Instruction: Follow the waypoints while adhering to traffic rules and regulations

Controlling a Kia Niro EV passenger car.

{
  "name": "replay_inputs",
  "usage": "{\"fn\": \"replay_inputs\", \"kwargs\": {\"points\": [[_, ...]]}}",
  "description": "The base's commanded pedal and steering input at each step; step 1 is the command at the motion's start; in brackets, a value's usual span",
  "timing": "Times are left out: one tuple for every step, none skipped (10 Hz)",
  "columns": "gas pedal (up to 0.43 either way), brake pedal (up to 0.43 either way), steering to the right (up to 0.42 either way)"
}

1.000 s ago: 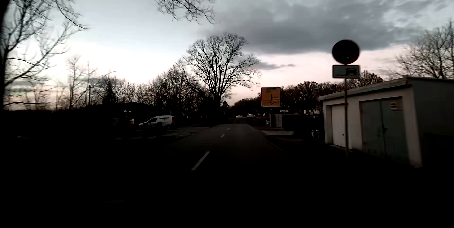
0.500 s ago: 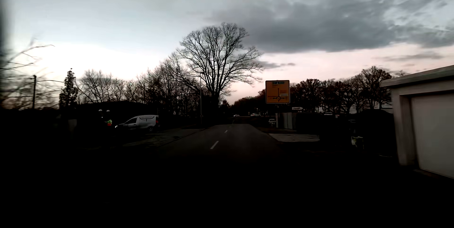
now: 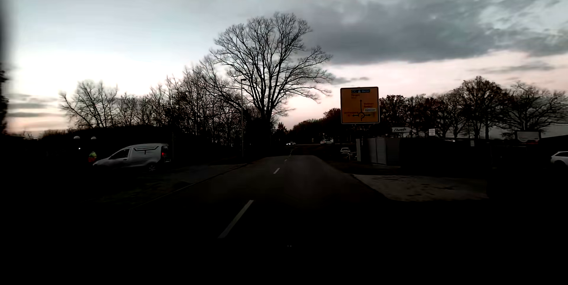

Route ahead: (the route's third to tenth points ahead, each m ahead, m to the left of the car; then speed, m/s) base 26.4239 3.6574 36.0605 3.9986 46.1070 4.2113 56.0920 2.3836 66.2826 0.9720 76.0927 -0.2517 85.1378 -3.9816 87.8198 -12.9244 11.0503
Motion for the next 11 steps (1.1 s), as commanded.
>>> {"fn": "replay_inputs", "kwargs": {"points": [[0.087, 0.0, -0.001], [0.087, 0.0, 0.0], [0.087, 0.0, 0.0], [0.087, 0.0, 0.0], [0.079, 0.0, 0.0], [0.079, 0.0, 0.0], [0.079, 0.0, 0.0], [0.079, 0.0, 0.001], [0.067, 0.0, 0.001], [0.067, 0.0, 0.002], [0.067, 0.0, 0.002]]}}
